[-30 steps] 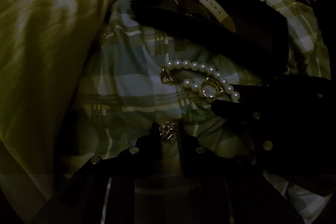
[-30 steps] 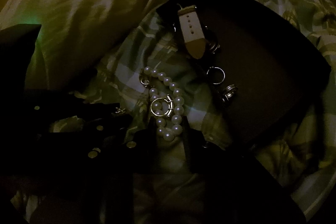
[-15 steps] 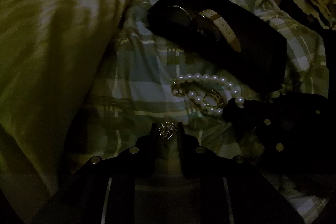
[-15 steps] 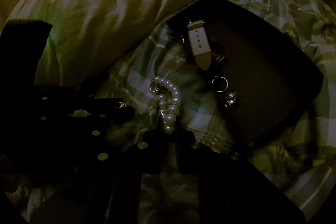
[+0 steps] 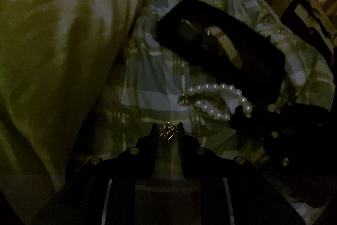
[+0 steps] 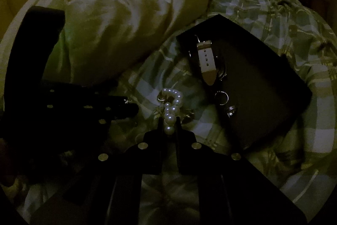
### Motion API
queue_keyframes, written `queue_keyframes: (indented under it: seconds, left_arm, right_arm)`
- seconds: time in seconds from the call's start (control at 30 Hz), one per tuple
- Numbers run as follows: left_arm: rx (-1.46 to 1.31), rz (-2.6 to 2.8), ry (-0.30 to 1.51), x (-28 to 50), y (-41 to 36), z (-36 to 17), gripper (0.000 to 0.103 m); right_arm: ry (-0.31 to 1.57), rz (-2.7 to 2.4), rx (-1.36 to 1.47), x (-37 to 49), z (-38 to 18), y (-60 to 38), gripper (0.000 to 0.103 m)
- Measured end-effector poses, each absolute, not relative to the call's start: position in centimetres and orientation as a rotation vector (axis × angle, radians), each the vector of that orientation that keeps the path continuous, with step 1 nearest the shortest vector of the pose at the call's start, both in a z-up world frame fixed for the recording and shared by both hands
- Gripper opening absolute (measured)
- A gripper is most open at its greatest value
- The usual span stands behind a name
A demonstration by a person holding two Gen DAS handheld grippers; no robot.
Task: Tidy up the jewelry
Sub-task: 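Grasp the pearl bracelet with the right tool while the left tool grasps the second flower earring, then carry the pearl bracelet into the case with the right tool while the left tool carries the earring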
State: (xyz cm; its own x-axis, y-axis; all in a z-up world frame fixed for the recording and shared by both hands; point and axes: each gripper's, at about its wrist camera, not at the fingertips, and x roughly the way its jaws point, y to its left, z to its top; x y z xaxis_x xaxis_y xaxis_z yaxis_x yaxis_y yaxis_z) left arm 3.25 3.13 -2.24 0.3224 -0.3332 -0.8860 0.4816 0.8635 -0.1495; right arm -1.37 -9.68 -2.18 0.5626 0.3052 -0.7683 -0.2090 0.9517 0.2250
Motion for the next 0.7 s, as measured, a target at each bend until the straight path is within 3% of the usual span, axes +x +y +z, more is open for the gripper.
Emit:
queue_keyframes:
  seconds: [0.7]
  left_arm:
    - [0.065, -0.54, 1.054, 3.2, 2.1, 0.9, 0.017]
  right_arm:
    - [0.749, 0.325, 0.167, -3.1, 2.4, -12.0, 0.01]
